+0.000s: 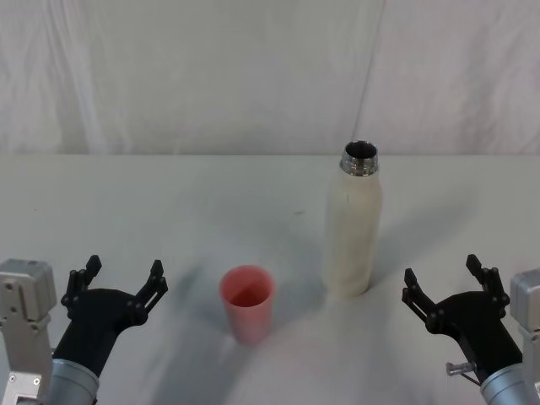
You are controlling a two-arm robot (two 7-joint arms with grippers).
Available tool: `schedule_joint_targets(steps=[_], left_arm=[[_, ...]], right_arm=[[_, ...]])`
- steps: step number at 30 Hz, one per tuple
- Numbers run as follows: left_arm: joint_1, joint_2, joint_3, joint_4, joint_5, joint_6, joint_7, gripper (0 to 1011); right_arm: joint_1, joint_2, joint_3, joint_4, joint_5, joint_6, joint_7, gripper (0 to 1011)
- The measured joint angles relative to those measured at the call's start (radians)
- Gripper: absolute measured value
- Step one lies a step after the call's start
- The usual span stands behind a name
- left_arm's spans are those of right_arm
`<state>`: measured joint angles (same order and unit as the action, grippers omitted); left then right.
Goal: Grasp the thermos with one hand and pour water into the cup lid.
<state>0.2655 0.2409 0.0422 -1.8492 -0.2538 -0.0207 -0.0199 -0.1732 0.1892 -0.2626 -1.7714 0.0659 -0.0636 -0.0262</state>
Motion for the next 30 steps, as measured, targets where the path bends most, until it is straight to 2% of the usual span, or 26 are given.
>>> schedule_joint_targets(steps=[12, 20, 30], left_arm=[[0.000, 0.000, 0.000, 0.000, 0.000, 0.000, 0.000, 1001], [0.000, 0.000, 0.000, 0.000, 0.000, 0.000, 0.000, 1001], [0.000, 0.000, 0.000, 0.000, 0.000, 0.000, 0.000, 1001]], right_arm=[[0.002, -0.004, 0.002, 0.000, -0.003, 0.003, 0.003, 1000], [0.026, -0.023, 0.003, 0.002, -0.026, 0.020, 0.039, 1000], [0.082, -0.060, -0.009, 0.038, -0.055, 0.046, 0.091, 1000]])
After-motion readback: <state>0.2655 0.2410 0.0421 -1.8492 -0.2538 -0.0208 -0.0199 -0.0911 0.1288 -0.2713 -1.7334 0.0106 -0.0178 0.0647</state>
